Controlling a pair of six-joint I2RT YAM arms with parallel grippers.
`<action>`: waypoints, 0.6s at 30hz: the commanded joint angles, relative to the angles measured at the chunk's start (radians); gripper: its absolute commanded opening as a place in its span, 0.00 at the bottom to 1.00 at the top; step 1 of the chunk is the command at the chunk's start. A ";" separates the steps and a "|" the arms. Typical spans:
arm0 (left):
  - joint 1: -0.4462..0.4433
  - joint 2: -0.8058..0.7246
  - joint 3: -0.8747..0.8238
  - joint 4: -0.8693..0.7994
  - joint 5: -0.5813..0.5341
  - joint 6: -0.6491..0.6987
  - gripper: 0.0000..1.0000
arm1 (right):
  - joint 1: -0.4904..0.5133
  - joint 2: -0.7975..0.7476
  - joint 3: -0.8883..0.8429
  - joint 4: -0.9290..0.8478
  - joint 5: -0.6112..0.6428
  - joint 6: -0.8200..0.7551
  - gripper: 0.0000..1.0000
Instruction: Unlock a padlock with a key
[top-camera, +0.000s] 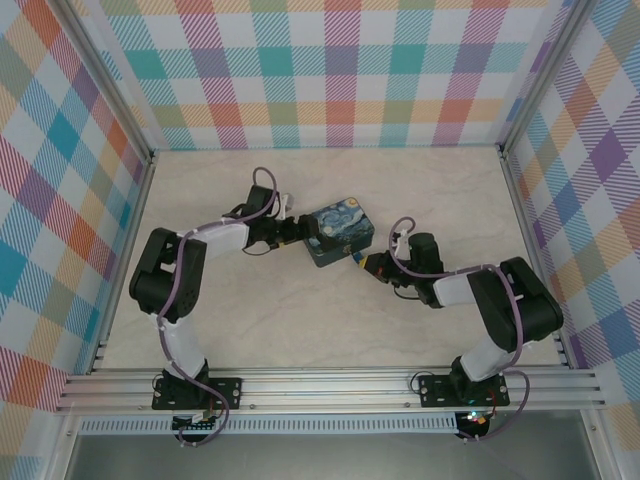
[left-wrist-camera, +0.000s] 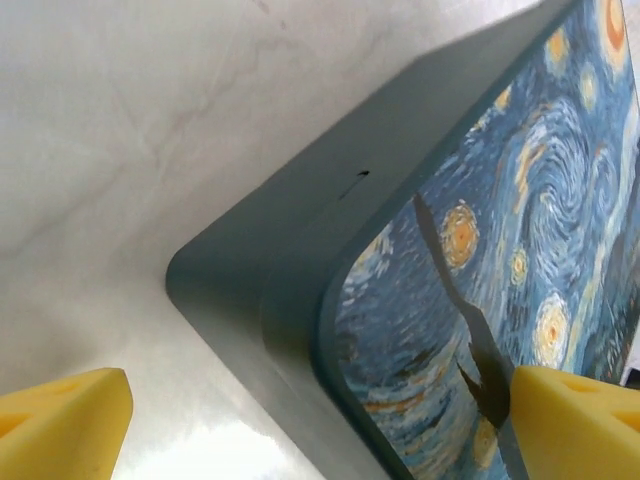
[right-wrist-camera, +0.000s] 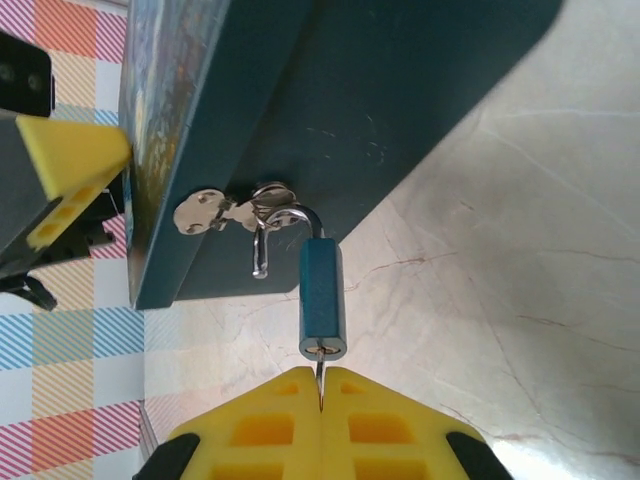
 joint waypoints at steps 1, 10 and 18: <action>-0.031 -0.015 -0.105 -0.053 -0.063 -0.041 0.95 | -0.027 0.047 -0.011 -0.074 -0.034 -0.036 0.00; -0.054 -0.097 -0.209 -0.024 -0.104 -0.083 0.94 | -0.075 0.148 -0.002 0.017 -0.135 -0.027 0.00; -0.054 -0.096 -0.198 -0.004 -0.114 -0.099 0.95 | -0.082 0.178 0.018 0.006 -0.161 -0.044 0.16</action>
